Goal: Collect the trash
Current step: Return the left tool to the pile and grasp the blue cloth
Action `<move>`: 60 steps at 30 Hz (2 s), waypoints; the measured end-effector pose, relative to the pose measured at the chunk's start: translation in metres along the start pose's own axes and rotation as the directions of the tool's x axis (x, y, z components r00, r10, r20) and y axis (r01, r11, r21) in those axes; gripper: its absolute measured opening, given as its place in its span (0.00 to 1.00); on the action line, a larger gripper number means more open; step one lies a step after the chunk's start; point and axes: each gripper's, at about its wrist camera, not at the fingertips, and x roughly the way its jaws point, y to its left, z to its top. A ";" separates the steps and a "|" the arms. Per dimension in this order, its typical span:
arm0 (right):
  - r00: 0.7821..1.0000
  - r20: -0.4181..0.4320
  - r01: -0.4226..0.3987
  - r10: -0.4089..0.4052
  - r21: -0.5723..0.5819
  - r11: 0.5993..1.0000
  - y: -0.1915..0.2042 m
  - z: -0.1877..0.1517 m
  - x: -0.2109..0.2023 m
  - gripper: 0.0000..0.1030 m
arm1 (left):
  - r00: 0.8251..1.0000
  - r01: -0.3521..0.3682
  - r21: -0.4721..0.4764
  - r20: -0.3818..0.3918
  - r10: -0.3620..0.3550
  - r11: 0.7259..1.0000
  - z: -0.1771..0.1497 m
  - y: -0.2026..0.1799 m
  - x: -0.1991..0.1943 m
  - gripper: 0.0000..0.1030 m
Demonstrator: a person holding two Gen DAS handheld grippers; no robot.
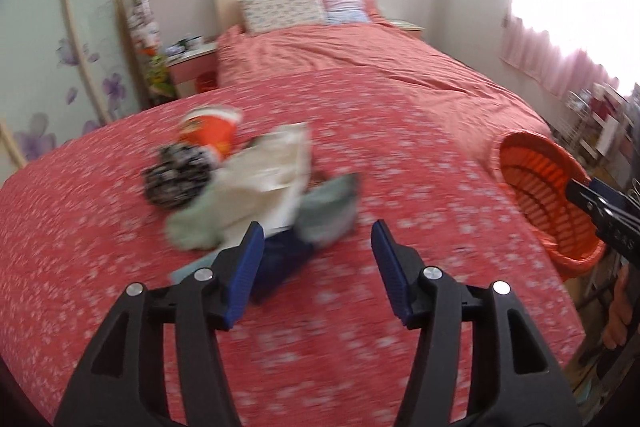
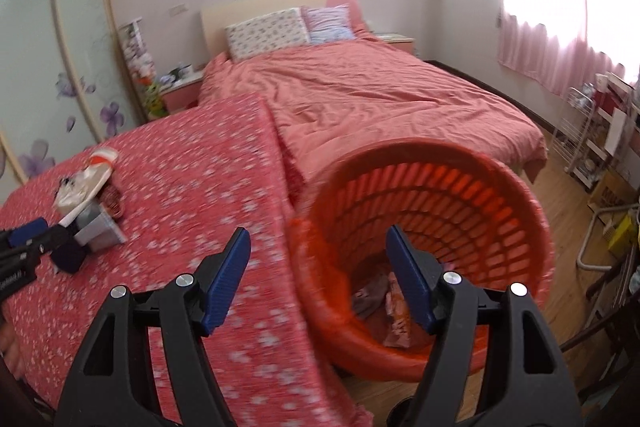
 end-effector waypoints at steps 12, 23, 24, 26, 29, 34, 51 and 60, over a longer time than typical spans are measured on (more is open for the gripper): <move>0.997 -0.057 -0.059 0.054 -0.081 0.995 0.061 -0.015 0.009 0.68 | 0.999 0.012 -0.048 -0.051 -0.015 0.999 -0.009 0.025 0.032 0.35; 0.994 -0.080 -0.087 0.076 -0.145 0.986 0.095 -0.024 0.009 0.68 | 0.992 0.082 -0.070 -0.090 -0.088 0.994 -0.011 0.035 0.033 0.25; 0.994 -0.080 -0.086 0.075 -0.147 0.985 0.096 -0.025 0.009 0.68 | 0.992 0.085 -0.065 -0.092 -0.091 0.994 -0.012 0.033 0.033 0.26; 0.994 -0.079 -0.083 0.072 -0.151 0.985 0.097 -0.024 0.008 0.68 | 0.988 0.106 -0.058 -0.103 -0.112 0.993 -0.014 0.027 0.033 0.23; 0.995 -0.078 -0.078 0.067 -0.153 0.985 0.098 -0.025 0.007 0.68 | 0.984 0.132 -0.051 -0.110 -0.137 0.990 -0.022 0.019 0.027 0.14; 0.995 -0.075 -0.077 0.066 -0.155 0.985 0.100 -0.027 0.003 0.68 | 0.983 0.156 -0.085 -0.085 -0.163 0.984 -0.035 0.029 0.007 0.06; 0.974 -0.049 -0.229 0.223 -0.216 0.949 0.194 -0.008 0.012 0.68 | 0.997 -0.066 -0.393 -0.051 0.050 0.917 -0.053 0.187 -0.021 0.06; 0.962 -0.099 -0.265 0.254 -0.122 0.956 0.226 0.018 0.057 0.68 | 0.994 -0.093 -0.429 -0.097 0.056 0.898 -0.041 0.207 0.007 0.09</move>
